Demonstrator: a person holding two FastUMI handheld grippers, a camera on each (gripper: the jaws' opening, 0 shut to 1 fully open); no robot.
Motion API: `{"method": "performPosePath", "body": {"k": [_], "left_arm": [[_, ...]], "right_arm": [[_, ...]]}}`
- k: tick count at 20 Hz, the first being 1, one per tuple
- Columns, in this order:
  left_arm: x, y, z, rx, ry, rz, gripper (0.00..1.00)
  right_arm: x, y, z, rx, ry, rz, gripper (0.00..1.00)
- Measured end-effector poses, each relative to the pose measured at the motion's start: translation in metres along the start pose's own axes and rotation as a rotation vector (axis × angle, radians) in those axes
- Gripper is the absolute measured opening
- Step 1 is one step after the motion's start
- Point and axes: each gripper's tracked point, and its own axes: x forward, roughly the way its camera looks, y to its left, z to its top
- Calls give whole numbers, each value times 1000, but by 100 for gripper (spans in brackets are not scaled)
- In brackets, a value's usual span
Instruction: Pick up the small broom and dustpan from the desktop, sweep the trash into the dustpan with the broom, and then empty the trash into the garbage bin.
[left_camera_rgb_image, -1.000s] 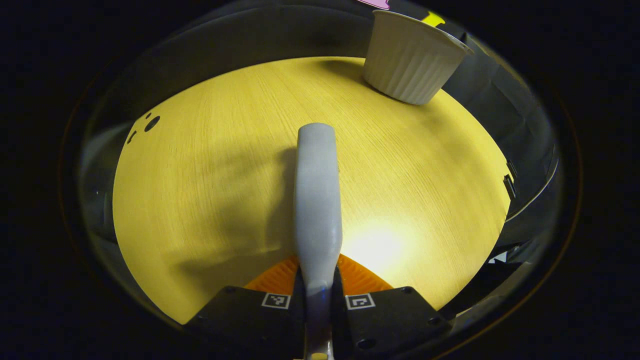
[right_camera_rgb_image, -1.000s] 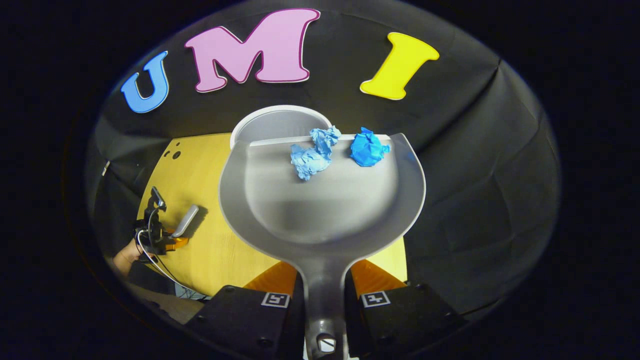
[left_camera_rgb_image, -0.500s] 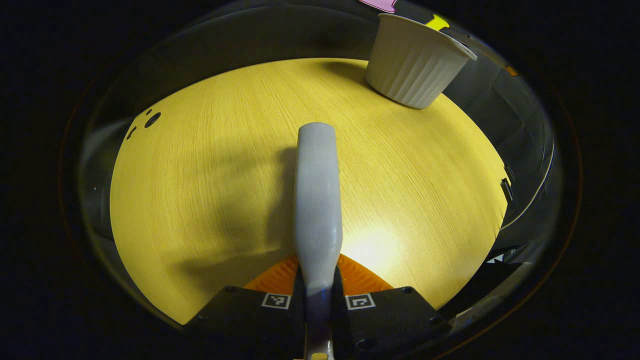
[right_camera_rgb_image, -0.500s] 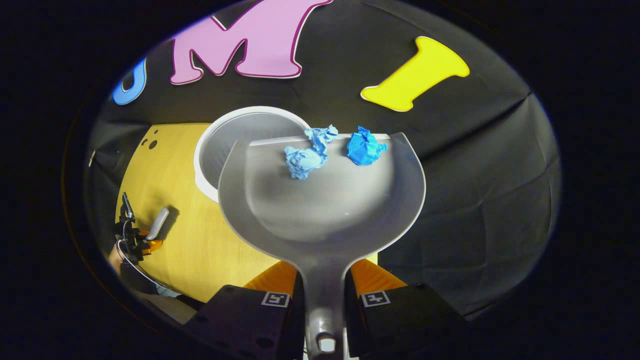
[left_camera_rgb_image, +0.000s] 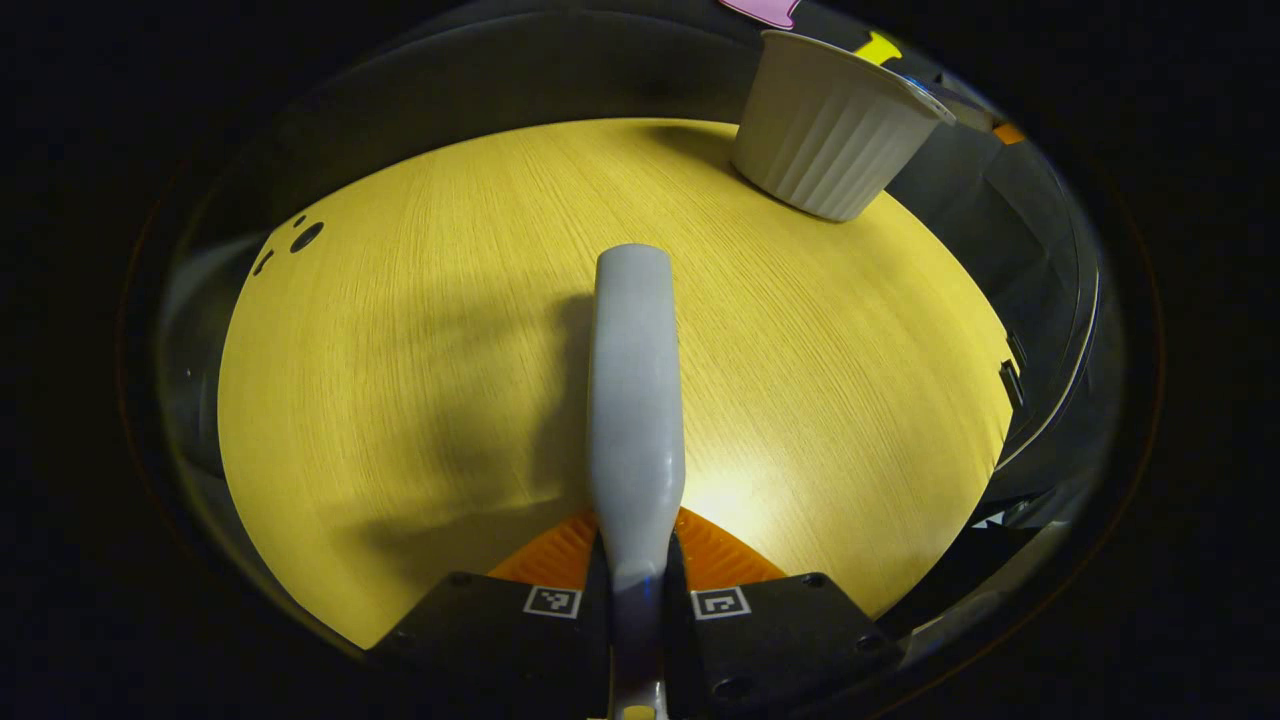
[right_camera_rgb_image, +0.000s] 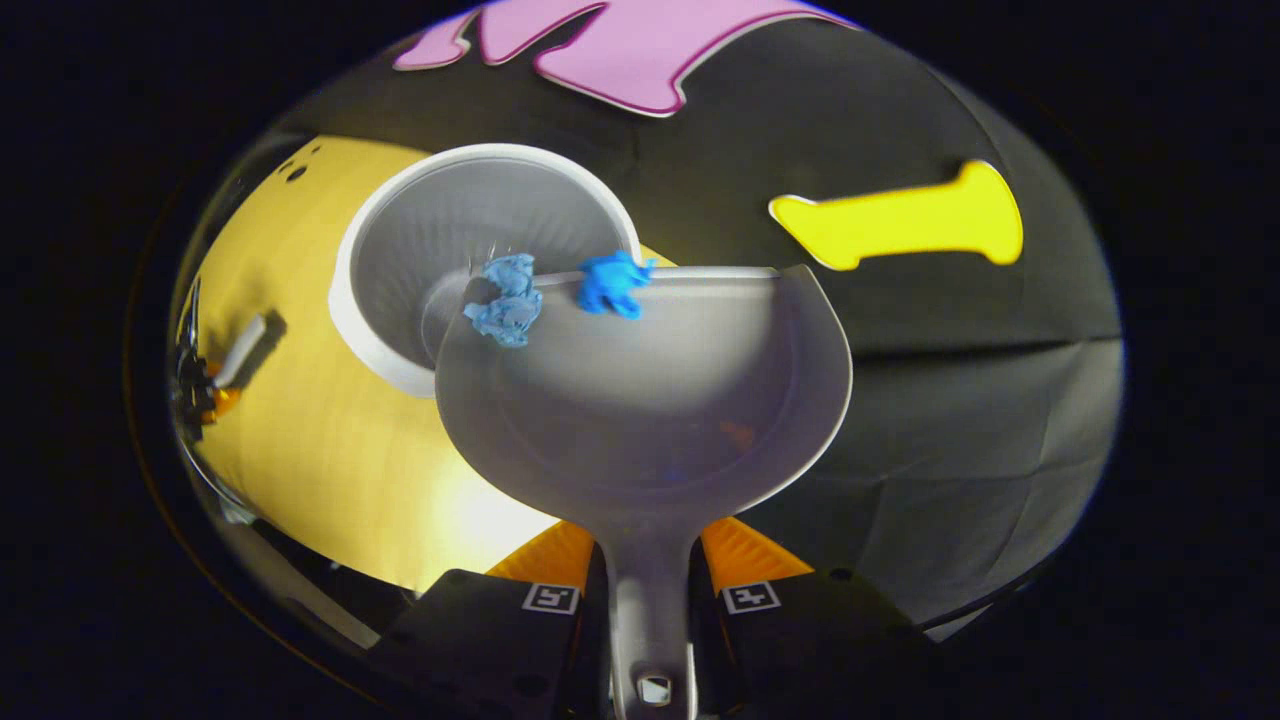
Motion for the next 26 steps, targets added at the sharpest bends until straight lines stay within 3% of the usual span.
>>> {"method": "performPosePath", "body": {"k": [5, 14, 19, 20, 21, 26], "left_arm": [[1, 0, 0, 5, 6, 5, 26], [1, 0, 0, 8, 12, 4, 25], [1, 0, -1, 6, 16, 9, 26], [1, 0, -1, 8, 20, 12, 22], [2, 0, -1, 9, 22, 13, 26], [2, 0, -1, -1, 24, 19, 26]], "right_arm": [[-10, -9, 21, -167, -1, -67, 36], [-12, -8, 25, -103, -60, -53, 36], [-38, 10, 33, 120, -204, 93, 36], [-47, 13, 33, 153, -237, 119, 35], [-57, 16, 32, 181, -271, 138, 35], [-93, 38, 5, 289, -370, 243, 35]]}}
